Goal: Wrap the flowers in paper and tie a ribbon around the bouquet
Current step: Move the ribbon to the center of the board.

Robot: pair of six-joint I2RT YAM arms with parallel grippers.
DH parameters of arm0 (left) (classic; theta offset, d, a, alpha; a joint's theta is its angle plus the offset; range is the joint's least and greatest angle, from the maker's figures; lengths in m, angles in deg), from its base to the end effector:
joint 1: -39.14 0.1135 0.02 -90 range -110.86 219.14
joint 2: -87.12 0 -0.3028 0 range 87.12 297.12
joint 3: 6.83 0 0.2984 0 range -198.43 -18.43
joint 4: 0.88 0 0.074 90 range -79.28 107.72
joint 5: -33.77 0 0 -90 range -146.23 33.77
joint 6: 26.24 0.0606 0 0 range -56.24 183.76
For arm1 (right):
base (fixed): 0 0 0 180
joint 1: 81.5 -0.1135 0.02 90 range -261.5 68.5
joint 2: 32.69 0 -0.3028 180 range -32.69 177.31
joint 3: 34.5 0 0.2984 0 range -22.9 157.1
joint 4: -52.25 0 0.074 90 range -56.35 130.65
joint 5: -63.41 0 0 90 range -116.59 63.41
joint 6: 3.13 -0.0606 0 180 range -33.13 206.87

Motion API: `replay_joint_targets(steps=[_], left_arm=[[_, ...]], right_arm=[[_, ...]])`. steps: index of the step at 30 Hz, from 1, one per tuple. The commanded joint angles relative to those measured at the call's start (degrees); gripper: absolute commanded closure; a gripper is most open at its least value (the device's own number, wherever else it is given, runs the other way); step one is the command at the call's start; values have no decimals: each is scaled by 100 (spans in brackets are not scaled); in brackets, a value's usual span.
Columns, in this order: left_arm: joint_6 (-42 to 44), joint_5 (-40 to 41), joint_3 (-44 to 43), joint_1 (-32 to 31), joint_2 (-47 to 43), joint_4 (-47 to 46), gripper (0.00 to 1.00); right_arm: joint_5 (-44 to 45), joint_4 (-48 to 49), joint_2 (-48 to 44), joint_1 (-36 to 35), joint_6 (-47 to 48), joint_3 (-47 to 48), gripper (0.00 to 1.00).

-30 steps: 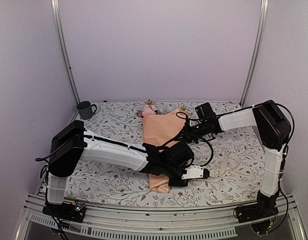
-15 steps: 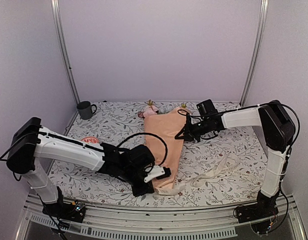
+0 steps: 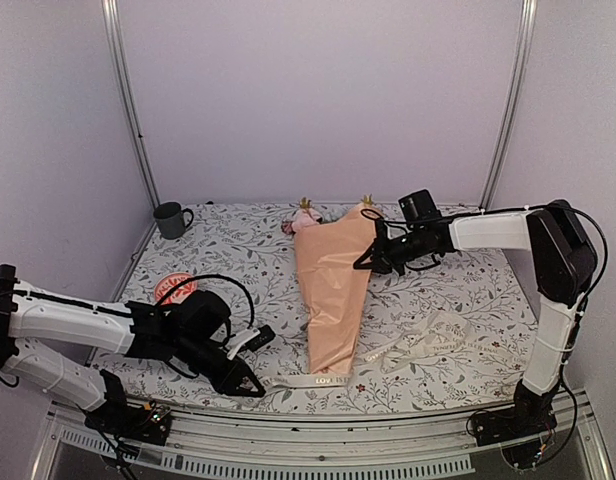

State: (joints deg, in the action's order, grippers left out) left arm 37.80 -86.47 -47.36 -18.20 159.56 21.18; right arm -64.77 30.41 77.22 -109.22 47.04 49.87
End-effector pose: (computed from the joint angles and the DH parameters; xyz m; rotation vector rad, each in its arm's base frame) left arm 0.1126 -0.2322 0.1423 0.9876 2.6121 -1.1629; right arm 0.4028 0.2540 0.1800 -0.0742 2.6008 1.3009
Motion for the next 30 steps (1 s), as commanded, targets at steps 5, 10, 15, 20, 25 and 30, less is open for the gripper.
replay_joint_targets(steps=[5,10,15,20,25,30], left_arm=[[-158,-140,145,42,534,-427,100],[16,532,-129,933,1121,-344,100],[209,1953,-1076,2193,1272,-102,100],[618,3396,-2795,2257,640,538,100],[1353,3804,-3773,2240,187,356,100],[1629,3535,-4135,2042,-194,296,100]], right_arm=[[-493,258,-40,109,-353,487,100],[-470,207,-231,108,-285,203,100],[-422,186,-415,109,-154,-245,100],[-367,-6,-574,81,126,-688,100],[-310,2,-504,-53,323,-994,100],[-466,66,-153,-270,377,-857,100]])
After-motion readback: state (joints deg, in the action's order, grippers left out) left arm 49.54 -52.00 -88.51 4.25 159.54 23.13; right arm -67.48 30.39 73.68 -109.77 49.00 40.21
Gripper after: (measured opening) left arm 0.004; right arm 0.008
